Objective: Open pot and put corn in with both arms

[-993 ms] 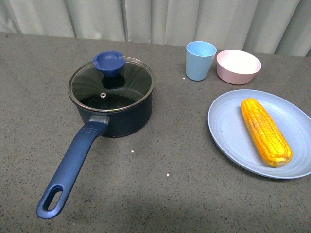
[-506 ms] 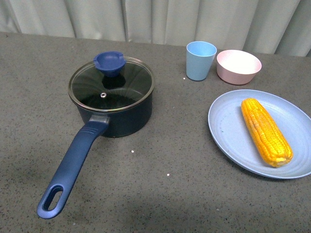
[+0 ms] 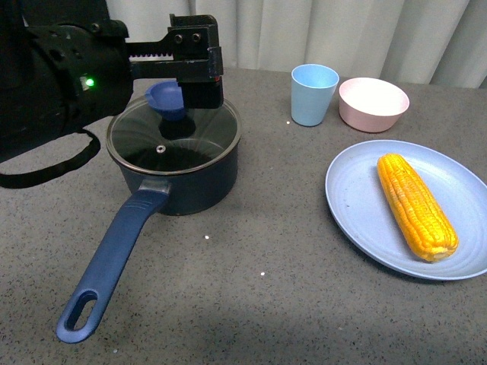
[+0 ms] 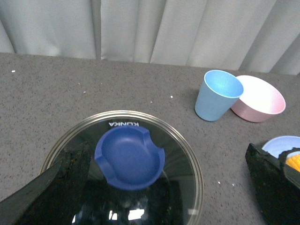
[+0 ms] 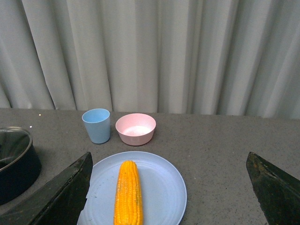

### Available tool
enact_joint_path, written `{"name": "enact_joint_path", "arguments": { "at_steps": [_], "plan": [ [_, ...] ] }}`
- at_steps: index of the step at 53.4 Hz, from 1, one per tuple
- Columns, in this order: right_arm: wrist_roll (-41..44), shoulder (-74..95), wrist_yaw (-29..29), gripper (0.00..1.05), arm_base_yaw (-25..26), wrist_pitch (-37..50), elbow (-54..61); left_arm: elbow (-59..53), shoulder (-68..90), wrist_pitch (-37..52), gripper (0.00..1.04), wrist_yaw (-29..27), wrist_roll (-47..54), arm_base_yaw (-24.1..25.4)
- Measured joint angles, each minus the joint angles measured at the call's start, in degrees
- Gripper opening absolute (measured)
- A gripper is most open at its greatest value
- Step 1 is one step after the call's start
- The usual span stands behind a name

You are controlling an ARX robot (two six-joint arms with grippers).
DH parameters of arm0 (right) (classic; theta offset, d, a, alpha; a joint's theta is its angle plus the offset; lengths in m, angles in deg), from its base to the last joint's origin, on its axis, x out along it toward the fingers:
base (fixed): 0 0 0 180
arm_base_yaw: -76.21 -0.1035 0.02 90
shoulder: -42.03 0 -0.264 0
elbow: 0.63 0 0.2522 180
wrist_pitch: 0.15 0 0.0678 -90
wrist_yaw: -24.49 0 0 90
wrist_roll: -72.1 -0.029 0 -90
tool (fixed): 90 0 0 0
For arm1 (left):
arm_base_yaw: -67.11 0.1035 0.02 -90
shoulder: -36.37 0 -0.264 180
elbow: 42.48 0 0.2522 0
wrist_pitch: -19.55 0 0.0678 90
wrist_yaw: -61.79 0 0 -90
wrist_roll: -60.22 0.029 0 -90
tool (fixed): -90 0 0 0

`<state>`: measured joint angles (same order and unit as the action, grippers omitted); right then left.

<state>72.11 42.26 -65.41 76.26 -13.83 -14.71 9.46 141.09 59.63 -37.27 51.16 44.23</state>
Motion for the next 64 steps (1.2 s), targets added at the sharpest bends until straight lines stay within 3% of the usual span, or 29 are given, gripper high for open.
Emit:
{"name": "enact_joint_path", "arguments": {
  "at_steps": [39, 52, 64],
  "plan": [
    [0.0, 0.0, 0.0, 0.96, 0.0, 0.0, 0.0, 13.7, 15.3, -5.4, 0.98, -0.5, 3.4, 1.6],
    [0.0, 0.0, 0.0, 0.96, 0.0, 0.0, 0.0, 13.8, 16.0, -5.6, 0.64, -1.3, 3.5, 1.8],
    [0.0, 0.0, 0.0, 0.96, 0.0, 0.0, 0.0, 13.9, 15.2, -6.1, 0.63, -1.1, 3.1, 1.8]
  ]
}}
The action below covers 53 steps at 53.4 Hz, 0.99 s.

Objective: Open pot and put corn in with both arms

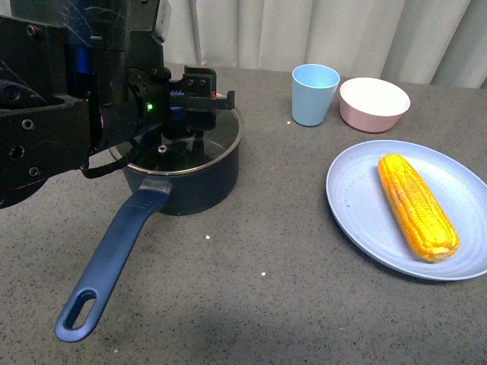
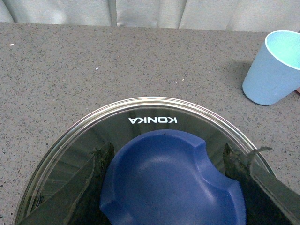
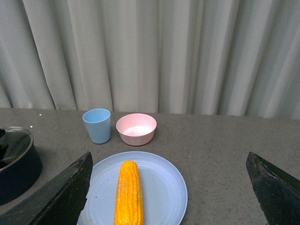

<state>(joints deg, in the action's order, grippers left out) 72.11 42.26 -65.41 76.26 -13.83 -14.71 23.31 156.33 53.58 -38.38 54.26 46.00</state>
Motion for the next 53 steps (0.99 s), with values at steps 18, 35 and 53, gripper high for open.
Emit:
{"name": "enact_joint_path", "arguments": {
  "at_steps": [18, 35, 53],
  "plan": [
    [0.0, 0.0, 0.0, 0.96, 0.0, 0.0, 0.0, -0.2, -11.1, -2.4, 0.62, 2.9, -2.3, 4.9],
    [0.0, 0.0, 0.0, 0.96, 0.0, 0.0, 0.0, -2.3, -8.1, 0.6, 0.62, 4.6, -1.9, 18.3],
    [0.0, 0.0, 0.0, 0.96, 0.0, 0.0, 0.0, -2.3, 0.9, 5.2, 0.62, 6.3, -1.0, 23.2]
  ]
}}
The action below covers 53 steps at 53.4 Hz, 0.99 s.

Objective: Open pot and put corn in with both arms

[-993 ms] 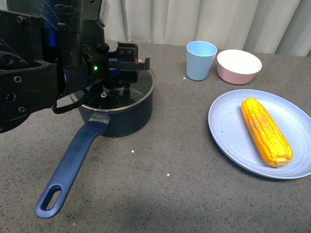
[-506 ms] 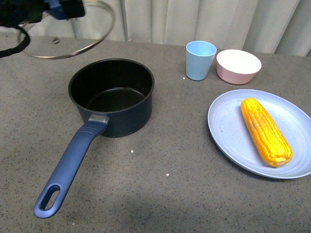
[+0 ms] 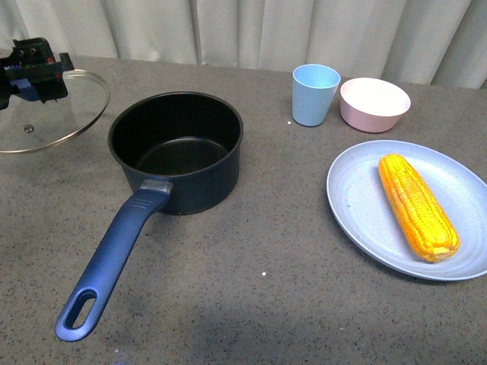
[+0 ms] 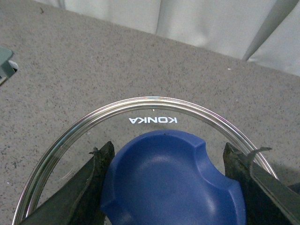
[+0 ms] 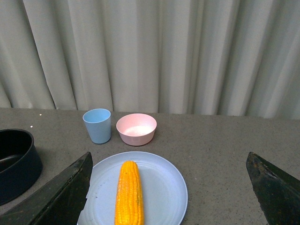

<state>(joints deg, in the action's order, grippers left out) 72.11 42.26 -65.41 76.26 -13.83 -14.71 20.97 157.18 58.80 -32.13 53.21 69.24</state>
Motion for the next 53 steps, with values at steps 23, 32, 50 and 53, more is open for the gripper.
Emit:
{"name": "enact_joint_path", "arguments": {
  "at_steps": [23, 32, 50, 53],
  "plan": [
    [0.0, 0.0, 0.0, 0.96, 0.0, 0.0, 0.0, 1.4, 9.4, 2.6, 0.62, 0.1, 1.6, 0.9],
    [0.0, 0.0, 0.0, 0.96, 0.0, 0.0, 0.0, 1.9, 10.3, 2.4, 0.62, -0.7, 2.6, 0.9],
    [0.0, 0.0, 0.0, 0.96, 0.0, 0.0, 0.0, 2.1, 10.3, 1.8, 1.0, -0.4, 2.7, 0.9],
    [0.0, 0.0, 0.0, 0.96, 0.0, 0.0, 0.0, 1.7, 9.4, 1.5, 0.98, -0.1, 2.4, 0.9]
  ]
}}
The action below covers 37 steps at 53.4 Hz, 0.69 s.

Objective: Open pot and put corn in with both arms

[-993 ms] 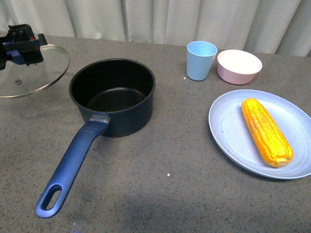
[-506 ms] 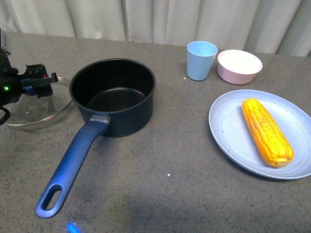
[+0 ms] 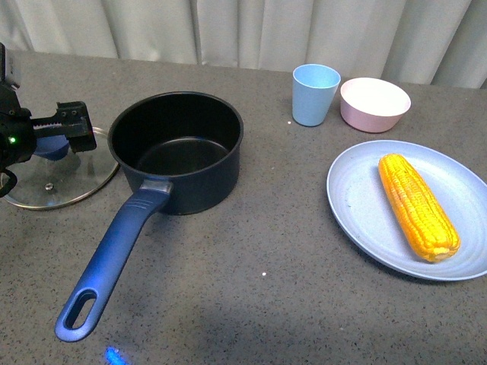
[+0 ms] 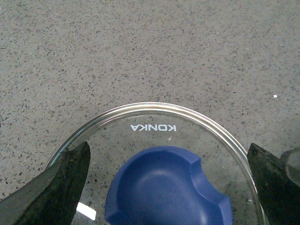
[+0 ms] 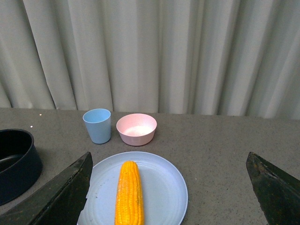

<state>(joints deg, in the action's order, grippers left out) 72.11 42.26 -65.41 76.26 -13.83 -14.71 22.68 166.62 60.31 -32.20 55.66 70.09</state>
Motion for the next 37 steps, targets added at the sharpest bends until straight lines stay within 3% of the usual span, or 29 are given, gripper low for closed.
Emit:
{"name": "enact_joint_path", "arguments": {
  "at_steps": [21, 25, 29, 37],
  "plan": [
    [0.0, 0.0, 0.0, 0.96, 0.0, 0.0, 0.0, -12.2, -25.3, -4.0, 0.98, 1.6, -0.1, -0.5],
    [0.0, 0.0, 0.0, 0.96, 0.0, 0.0, 0.0, -17.9, -29.6, 5.3, 0.85, 4.8, 2.0, -0.9],
    [0.0, 0.0, 0.0, 0.96, 0.0, 0.0, 0.0, -22.3, -33.5, 11.5, 0.74, 4.0, 2.8, -2.2],
    [0.0, 0.0, 0.0, 0.96, 0.0, 0.0, 0.0, -32.2, -43.1, 13.0, 0.37, 4.0, 3.8, -3.0]
  ]
}}
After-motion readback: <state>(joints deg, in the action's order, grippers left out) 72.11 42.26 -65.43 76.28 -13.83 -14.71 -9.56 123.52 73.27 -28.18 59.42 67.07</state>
